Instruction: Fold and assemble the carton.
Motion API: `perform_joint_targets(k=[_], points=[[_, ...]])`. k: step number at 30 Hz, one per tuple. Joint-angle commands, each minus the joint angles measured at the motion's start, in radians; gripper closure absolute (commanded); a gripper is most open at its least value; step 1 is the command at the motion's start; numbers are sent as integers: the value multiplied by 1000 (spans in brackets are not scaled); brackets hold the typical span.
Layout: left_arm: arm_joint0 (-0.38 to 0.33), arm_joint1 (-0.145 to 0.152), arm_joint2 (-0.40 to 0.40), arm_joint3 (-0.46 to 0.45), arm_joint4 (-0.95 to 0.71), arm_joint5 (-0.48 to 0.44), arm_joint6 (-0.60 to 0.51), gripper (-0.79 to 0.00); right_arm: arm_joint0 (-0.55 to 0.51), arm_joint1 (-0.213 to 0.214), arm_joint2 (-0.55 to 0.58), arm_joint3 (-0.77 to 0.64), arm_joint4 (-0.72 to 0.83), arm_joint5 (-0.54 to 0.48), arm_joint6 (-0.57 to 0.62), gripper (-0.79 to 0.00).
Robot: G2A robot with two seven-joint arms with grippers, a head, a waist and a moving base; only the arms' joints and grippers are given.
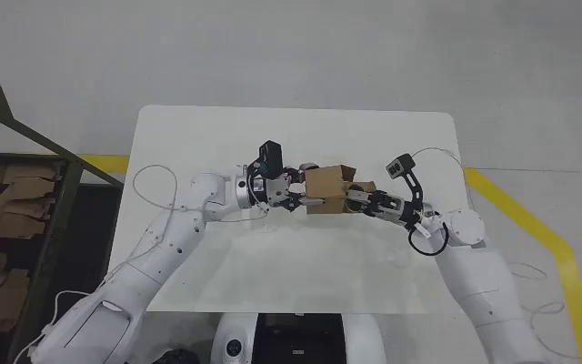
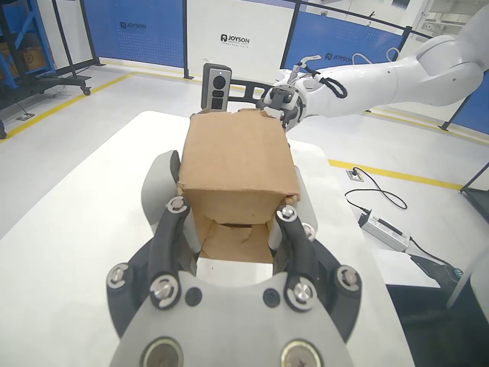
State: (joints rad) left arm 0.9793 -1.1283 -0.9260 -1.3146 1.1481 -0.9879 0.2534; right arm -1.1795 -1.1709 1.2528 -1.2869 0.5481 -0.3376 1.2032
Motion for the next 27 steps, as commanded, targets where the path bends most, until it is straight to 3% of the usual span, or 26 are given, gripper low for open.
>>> perform_joint_targets(k=[1,6,17,27], points=[[6,0,0,-4,6,-2,4,-277,8,-2,-13,-6,-5,4,2,0],[9,-1,-5,-10,39,10,23,-283,16,-1,-18,-7,-13,-4,-6,0],[57,8,-23,-46,181,23,154,-280,34,24,102,28,-46,-7,-108,0],[77,13,-28,-65,235,24,201,-283,104,16,27,52,-95,18,-90,0]])
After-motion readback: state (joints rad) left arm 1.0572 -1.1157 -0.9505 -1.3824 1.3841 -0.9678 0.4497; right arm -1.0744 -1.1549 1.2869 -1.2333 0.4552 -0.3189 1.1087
